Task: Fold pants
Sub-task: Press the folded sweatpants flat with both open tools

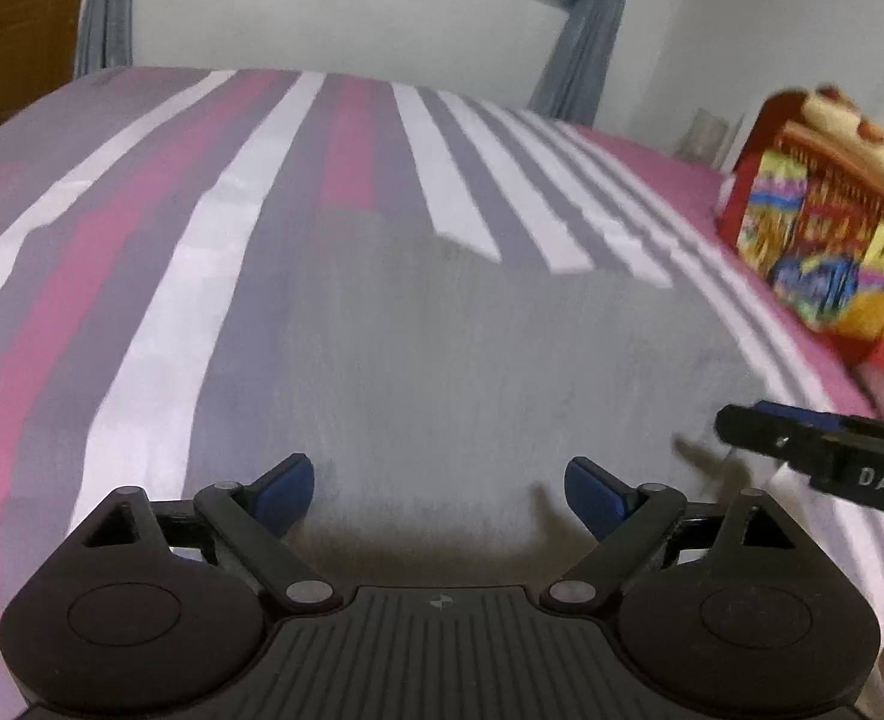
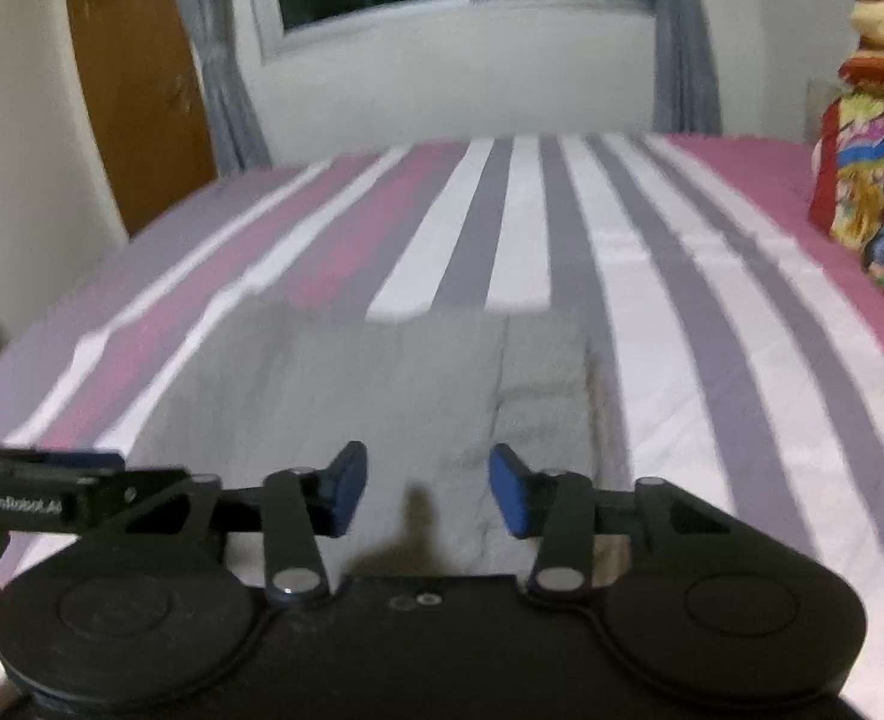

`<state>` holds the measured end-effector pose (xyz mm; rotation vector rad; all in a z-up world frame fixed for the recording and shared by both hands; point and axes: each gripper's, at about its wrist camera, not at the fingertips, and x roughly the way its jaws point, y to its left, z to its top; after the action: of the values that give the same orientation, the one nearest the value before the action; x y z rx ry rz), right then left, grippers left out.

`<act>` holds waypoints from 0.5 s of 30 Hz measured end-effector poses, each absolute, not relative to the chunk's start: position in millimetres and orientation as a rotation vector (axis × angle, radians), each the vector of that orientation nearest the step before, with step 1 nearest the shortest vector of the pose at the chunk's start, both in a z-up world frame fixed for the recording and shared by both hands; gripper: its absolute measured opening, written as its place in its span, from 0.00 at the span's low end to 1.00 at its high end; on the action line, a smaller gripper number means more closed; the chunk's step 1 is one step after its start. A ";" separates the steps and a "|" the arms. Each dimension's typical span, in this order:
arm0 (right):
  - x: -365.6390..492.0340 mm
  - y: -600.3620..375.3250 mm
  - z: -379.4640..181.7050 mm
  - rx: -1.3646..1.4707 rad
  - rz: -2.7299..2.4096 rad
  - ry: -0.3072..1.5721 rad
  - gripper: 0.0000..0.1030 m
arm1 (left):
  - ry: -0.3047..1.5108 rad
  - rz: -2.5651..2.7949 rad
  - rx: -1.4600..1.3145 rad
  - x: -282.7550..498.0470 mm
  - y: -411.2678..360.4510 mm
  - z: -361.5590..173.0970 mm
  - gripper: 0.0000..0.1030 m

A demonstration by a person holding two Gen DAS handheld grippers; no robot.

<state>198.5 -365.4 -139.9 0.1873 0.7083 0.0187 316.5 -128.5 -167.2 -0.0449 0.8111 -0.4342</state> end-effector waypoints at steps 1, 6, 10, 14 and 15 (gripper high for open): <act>201.5 -365.0 -146.9 0.170 -0.005 0.724 0.39 | 0.831 -0.436 -0.026 315.2 -130.7 -172.4 0.87; 203.9 -368.0 -169.5 0.101 -0.066 0.769 0.35 | 0.832 -0.433 0.020 309.0 -133.5 -181.6 0.87; 208.0 -361.1 -162.2 0.096 -0.062 0.785 0.38 | 0.836 -0.414 0.019 308.3 -136.6 -173.3 0.91; 203.7 -363.0 -149.7 0.145 -0.042 0.768 0.43 | 0.853 -0.382 -0.027 302.6 -138.0 -155.7 1.00; 201.2 -363.6 -146.9 0.147 -0.047 0.757 0.43 | 0.853 -0.380 -0.034 302.2 -138.9 -152.6 1.00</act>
<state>201.2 -363.6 -146.9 0.1468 0.7575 -0.0470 302.2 -138.9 -152.6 -0.0341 0.8527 -0.3801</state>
